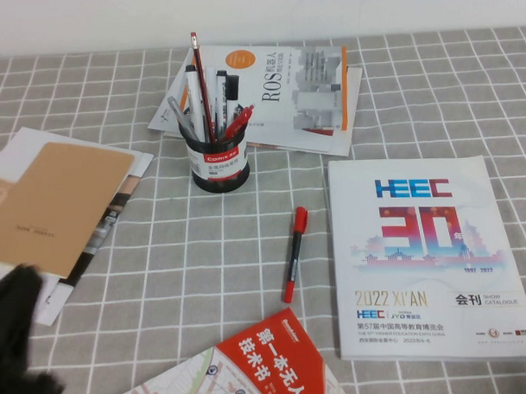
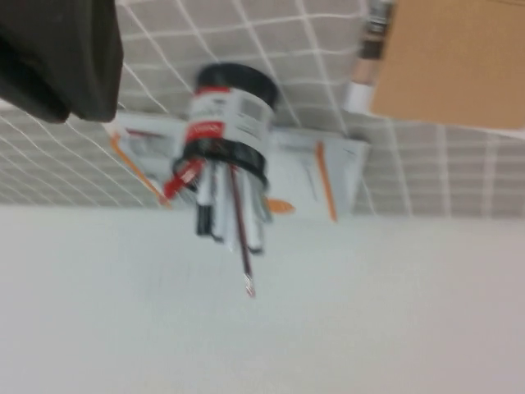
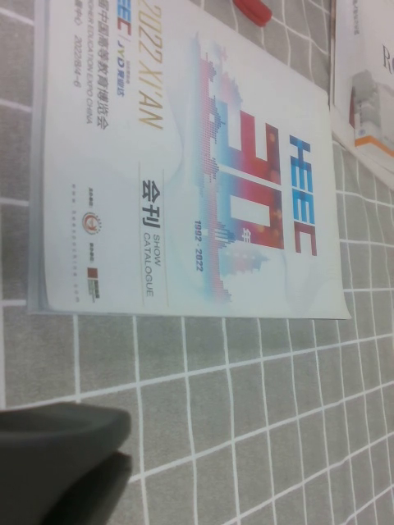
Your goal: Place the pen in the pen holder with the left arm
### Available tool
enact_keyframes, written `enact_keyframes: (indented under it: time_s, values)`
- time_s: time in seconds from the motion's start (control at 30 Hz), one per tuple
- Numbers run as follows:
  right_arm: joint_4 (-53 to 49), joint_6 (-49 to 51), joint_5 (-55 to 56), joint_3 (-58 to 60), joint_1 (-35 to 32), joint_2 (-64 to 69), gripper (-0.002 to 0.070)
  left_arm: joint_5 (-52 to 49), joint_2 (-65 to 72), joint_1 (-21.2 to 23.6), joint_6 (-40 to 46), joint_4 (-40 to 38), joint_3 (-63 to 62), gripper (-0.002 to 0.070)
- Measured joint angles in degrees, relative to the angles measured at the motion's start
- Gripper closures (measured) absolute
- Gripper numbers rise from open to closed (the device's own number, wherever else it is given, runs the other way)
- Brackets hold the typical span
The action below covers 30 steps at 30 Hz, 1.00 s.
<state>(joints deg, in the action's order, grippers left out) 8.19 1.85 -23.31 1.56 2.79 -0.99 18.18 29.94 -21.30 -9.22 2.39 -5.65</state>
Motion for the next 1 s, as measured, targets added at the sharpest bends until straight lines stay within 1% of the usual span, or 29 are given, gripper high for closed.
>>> enact_keyframes:
  time_s: [0.07, 0.2, 0.4, 0.6, 0.8, 1.0]
  values:
    - [0.0, 0.0, 0.0, 0.0, 0.0, 0.0, 0.0688, -1.5, -6.2, 1.7, 4.9, -3.7, 2.5, 0.0675]
    - [0.0, 0.0, 0.0, 0.0, 0.0, 0.0, 0.0689, -4.7, -16.8, 6.3, 9.2, -6.6, 6.6, 0.0675]
    - [0.0, 0.0, 0.0, 0.0, 0.0, 0.0, 0.0689, -16.8, -28.2, 13.4, 9.5, -7.0, 7.0, 0.0676]
    - [0.0, 0.0, 0.0, 0.0, 0.0, 0.0, 0.0689, -28.3, -30.3, 18.7, 10.4, -6.1, 7.1, 0.0676]
    - [0.0, 0.0, 0.0, 0.0, 0.0, 0.0, 0.0688, -37.2, -30.4, 19.5, 10.8, -3.0, 7.1, 0.0676]
    - [0.0, 0.0, 0.0, 0.0, 0.0, 0.0, 0.0689, -39.8, -30.4, 19.5, 11.0, -2.0, 7.1, 0.0676]
